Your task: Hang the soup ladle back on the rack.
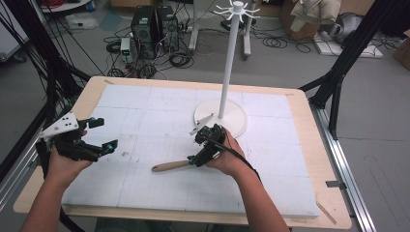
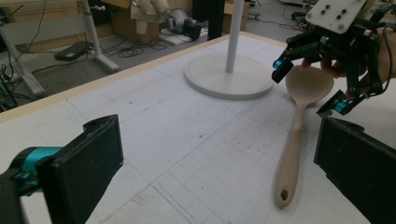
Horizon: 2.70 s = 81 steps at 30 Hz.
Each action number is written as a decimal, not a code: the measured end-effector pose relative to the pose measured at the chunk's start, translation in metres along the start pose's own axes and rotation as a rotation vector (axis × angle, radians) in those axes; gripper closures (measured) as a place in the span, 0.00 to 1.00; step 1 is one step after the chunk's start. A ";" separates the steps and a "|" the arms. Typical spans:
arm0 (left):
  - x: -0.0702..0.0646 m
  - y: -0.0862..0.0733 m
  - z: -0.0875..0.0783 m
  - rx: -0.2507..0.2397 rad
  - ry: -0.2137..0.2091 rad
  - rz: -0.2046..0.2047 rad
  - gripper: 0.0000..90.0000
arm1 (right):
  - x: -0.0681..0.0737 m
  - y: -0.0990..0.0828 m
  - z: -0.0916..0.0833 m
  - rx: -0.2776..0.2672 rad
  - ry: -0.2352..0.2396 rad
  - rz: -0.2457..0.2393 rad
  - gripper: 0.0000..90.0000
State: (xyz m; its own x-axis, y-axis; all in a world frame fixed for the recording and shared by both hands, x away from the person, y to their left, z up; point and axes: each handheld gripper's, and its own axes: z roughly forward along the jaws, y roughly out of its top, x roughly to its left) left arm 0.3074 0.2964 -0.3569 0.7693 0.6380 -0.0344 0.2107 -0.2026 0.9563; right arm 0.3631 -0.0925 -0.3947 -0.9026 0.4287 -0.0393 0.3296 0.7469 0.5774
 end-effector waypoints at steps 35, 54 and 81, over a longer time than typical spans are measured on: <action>-0.004 -0.002 0.004 0.025 0.003 0.013 0.02 | 0.016 0.003 0.033 0.220 0.097 -0.114 0.86; -0.001 -0.003 0.002 0.024 0.011 0.010 0.02 | 0.001 -0.003 -0.012 0.064 0.076 -0.007 0.87; -0.007 0.013 0.001 0.022 0.013 0.035 0.02 | -0.030 -0.064 -0.140 -0.371 -0.054 0.169 0.87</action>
State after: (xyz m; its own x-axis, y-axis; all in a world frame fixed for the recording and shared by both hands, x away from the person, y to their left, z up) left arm 0.3052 0.2883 -0.3440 0.7687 0.6396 0.0033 0.1968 -0.2415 0.9502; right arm 0.3303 -0.2239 -0.3166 -0.8252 0.5631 0.0438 0.3406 0.4342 0.8340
